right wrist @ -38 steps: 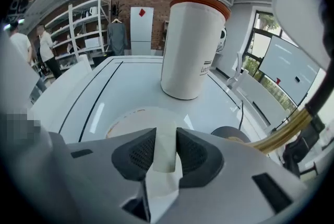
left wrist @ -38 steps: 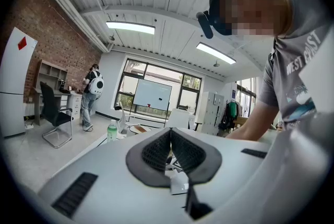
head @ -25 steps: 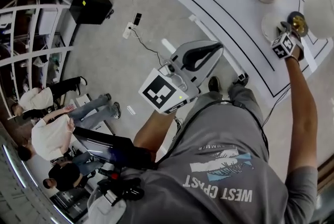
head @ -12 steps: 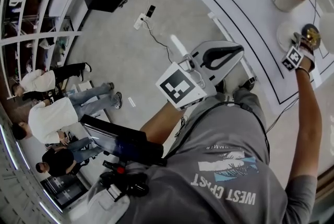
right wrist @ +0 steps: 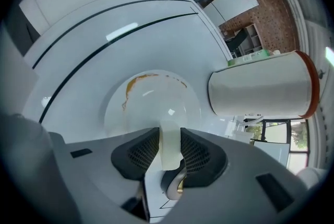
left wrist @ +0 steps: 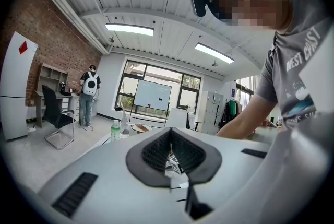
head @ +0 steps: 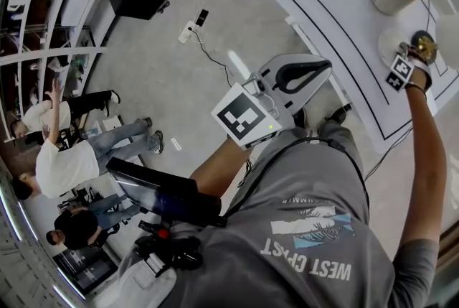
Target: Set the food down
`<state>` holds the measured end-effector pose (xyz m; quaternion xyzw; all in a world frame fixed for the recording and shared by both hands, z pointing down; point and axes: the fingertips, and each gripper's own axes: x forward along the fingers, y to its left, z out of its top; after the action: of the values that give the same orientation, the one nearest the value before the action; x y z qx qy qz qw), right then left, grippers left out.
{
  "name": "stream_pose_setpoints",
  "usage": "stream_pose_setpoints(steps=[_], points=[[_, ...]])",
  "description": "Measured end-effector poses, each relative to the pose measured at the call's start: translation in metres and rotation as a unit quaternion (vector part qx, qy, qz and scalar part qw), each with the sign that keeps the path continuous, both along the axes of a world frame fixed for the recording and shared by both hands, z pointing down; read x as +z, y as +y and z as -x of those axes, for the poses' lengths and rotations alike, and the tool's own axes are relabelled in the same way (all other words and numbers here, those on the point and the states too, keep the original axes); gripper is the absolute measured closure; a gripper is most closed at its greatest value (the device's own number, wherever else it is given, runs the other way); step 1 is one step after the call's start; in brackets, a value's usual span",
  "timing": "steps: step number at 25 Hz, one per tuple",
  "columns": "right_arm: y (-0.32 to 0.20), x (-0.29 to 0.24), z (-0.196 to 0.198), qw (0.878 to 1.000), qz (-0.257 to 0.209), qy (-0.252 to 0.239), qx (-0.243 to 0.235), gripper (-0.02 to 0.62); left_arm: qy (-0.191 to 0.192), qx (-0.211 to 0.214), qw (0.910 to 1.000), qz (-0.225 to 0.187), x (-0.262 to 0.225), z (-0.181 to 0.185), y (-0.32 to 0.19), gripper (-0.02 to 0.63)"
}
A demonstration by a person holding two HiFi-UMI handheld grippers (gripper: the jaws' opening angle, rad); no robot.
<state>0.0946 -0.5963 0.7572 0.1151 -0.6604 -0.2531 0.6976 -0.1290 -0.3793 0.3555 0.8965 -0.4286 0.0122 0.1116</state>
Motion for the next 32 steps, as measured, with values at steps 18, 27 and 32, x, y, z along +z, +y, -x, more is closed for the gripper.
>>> stream_pose_setpoints(steps=[18,27,32], points=[[0.036,-0.027,0.014,0.989,0.077,-0.090,0.094,0.459,0.001,0.022,0.9995,-0.022,-0.015,0.023,0.021,0.598],[0.056,-0.132,0.032,0.950,0.029,-0.256,0.175,0.460,0.005,0.062,0.9964,-0.056,-0.036,0.018,0.047,0.597],[0.094,-0.204,0.046,0.909,0.016,-0.369,0.194,0.512,0.003,0.080,0.9946,-0.067,-0.042,0.011,0.065,0.597]])
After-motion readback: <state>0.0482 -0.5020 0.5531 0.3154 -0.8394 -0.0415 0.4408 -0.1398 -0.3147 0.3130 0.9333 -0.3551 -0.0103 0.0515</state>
